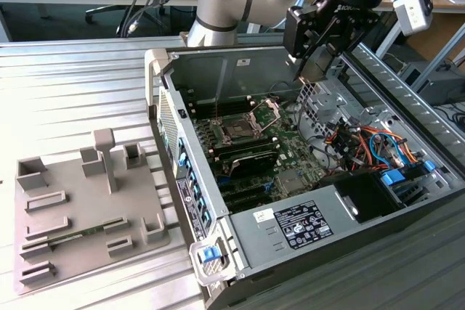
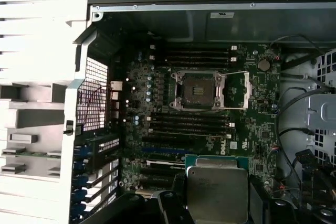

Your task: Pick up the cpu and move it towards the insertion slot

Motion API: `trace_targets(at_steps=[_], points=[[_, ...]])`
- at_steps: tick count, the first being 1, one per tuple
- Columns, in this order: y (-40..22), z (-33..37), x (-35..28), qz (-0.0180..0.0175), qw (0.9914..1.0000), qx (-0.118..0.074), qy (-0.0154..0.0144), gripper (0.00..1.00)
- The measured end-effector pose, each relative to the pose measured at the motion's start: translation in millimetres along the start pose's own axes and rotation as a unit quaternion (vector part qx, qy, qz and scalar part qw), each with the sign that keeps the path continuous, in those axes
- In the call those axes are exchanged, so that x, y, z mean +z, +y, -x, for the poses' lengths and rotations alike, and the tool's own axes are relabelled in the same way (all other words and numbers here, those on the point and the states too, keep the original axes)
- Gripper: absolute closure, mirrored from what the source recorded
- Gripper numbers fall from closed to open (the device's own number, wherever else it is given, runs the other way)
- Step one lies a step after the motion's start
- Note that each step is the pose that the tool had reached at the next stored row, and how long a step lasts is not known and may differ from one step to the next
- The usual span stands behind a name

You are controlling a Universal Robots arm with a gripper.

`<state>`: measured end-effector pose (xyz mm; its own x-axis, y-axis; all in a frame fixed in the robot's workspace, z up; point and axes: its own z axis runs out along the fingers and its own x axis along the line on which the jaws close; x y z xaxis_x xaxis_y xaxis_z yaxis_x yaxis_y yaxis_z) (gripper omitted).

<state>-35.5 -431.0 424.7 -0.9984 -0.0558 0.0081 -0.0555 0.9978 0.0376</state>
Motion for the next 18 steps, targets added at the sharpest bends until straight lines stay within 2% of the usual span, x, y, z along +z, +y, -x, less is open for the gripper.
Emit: trace_targets(at_steps=[4, 18], points=[[-0.1, 5.3, 0.0, 0.0, 1.0, 0.0, 0.0, 0.45], [-0.4, 16.7, -0.1, 0.0, 1.0, 0.0, 0.0, 0.45]])
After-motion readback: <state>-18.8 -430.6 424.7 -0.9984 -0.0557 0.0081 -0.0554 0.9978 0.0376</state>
